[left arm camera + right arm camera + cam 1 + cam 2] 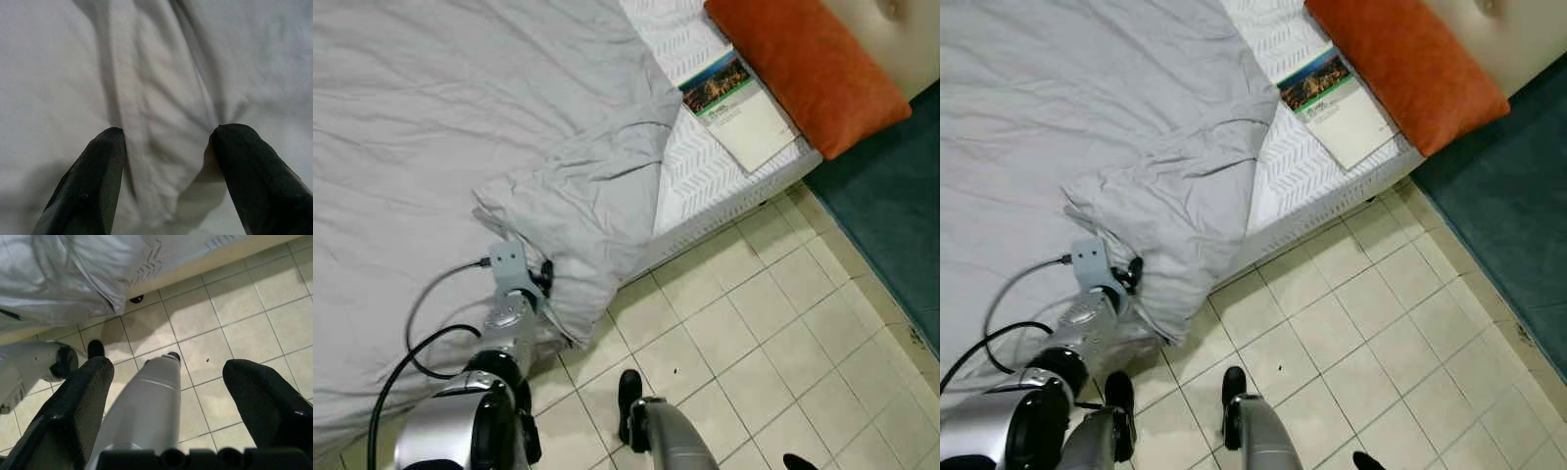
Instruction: Clean up the room
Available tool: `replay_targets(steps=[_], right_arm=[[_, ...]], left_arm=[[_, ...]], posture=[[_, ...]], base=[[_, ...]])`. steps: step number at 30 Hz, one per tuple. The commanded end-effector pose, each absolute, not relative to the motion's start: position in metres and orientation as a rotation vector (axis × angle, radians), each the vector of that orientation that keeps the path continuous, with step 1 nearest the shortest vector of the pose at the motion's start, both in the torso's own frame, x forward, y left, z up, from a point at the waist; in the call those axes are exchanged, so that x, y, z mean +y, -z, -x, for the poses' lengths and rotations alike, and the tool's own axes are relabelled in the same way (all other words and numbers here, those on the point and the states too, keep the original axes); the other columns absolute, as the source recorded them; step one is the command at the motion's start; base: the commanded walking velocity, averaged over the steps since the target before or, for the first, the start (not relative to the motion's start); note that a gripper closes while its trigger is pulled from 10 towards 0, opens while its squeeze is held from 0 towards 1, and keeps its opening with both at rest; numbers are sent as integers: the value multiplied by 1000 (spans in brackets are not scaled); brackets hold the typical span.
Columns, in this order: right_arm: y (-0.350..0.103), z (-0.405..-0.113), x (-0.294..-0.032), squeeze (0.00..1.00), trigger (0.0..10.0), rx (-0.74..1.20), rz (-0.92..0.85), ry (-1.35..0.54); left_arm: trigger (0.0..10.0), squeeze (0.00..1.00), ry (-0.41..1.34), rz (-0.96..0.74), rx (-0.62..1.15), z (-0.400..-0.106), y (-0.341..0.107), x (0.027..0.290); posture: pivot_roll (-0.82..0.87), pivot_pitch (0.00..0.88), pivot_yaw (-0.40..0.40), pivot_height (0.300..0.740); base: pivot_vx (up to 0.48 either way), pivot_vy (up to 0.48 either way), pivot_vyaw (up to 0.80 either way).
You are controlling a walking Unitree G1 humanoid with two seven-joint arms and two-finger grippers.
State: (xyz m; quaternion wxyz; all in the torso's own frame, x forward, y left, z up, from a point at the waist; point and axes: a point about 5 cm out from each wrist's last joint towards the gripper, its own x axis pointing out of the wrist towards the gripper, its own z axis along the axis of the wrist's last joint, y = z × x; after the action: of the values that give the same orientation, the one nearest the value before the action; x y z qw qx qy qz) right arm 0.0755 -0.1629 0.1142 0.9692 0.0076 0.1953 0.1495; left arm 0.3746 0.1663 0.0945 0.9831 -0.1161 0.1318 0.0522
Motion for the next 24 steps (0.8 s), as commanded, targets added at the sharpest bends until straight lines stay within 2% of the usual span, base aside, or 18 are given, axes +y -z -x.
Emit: replay_targets(steps=[1, 6, 7, 16, 24], right_arm=[[-116, -64, -165, 0, 10000, 455, -15, -289], [-119, -53, -165, 0, 10000, 498, -23, -278], [-118, -51, -164, 0, 10000, 507, -26, -276], [-117, -48, -163, 0, 10000, 518, -30, -267], [-109, -60, -164, 0, 10000, 495, -48, -233]], left_arm=[[10000, 0, -106, 314, 338, -365, -76, 161], [10000, 0, -68, 424, 377, -361, -67, 146], [0, 0, -49, 427, 391, -359, -64, 141], [0, 0, -24, 340, 398, -358, -63, 138], [0, 0, 20, 187, 345, -360, -69, 157]], posture=[[-483, 640, -222, 740], [-501, 647, -232, 740], [-497, 658, -220, 740], [-492, 646, -207, 740], [-426, 620, -157, 740]], base=[[0, 0, 0], [0, 0, 0], [0, 0, 0], [0, 0, 0], [0, 0, 0]])
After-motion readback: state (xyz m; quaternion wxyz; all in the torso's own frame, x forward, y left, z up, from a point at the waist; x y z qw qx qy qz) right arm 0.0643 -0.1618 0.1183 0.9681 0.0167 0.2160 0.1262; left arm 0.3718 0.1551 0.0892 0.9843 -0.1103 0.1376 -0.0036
